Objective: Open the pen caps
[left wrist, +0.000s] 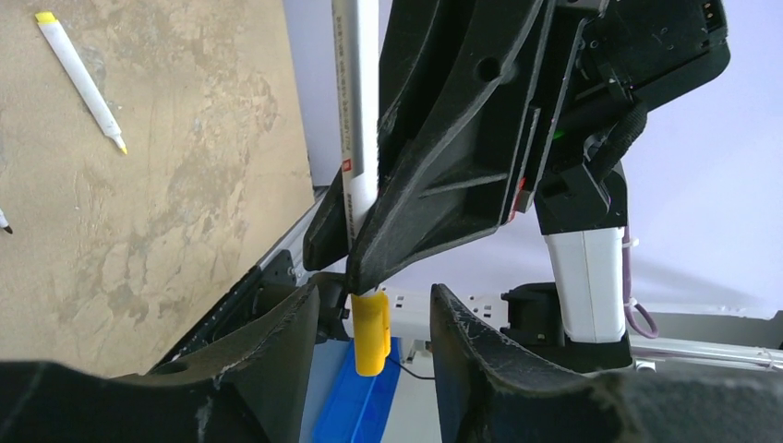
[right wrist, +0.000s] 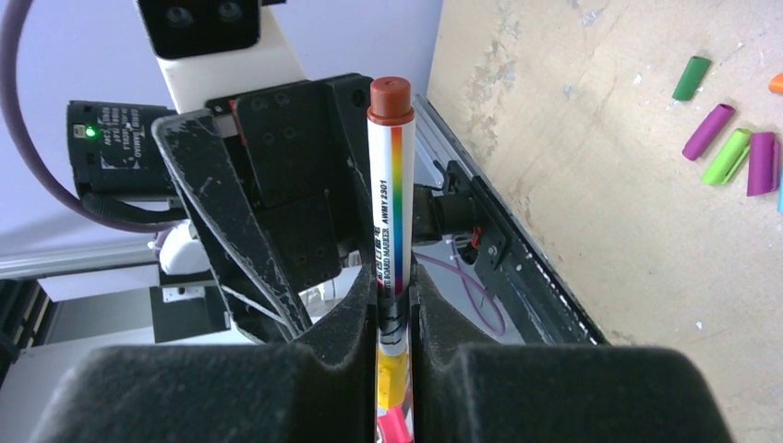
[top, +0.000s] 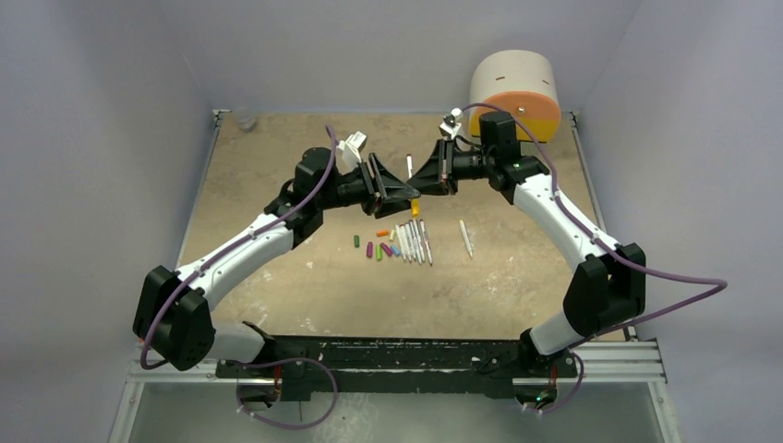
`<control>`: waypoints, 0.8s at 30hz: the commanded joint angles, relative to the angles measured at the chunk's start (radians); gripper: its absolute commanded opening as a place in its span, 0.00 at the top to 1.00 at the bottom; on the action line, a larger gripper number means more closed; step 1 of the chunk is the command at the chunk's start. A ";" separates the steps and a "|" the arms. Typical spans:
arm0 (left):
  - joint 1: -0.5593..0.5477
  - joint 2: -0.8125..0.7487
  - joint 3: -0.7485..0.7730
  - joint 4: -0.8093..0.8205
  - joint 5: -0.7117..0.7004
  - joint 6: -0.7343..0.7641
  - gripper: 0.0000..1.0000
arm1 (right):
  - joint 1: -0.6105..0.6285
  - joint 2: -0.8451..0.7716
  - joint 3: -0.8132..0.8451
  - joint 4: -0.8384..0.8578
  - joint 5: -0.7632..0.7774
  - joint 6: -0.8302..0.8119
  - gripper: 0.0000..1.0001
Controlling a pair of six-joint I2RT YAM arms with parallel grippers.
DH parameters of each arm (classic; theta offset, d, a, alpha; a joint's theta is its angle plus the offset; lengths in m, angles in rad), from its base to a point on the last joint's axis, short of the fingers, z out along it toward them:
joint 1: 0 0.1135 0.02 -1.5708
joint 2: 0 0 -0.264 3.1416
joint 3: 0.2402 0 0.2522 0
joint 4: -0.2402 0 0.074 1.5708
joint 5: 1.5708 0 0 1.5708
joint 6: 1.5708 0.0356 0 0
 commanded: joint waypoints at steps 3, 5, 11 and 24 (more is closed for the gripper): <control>-0.025 -0.026 0.000 0.021 -0.010 0.043 0.55 | 0.005 -0.038 0.007 0.110 0.008 0.077 1.00; -0.031 -0.022 0.004 0.011 -0.015 0.051 0.55 | 0.005 -0.035 0.007 0.129 0.012 0.092 1.00; -0.046 -0.014 0.010 0.012 -0.025 0.055 0.55 | 0.007 -0.028 0.008 0.143 0.022 0.109 1.00; -0.071 0.010 0.019 0.000 -0.030 0.051 1.00 | 0.009 -0.037 -0.026 0.138 0.041 0.110 1.00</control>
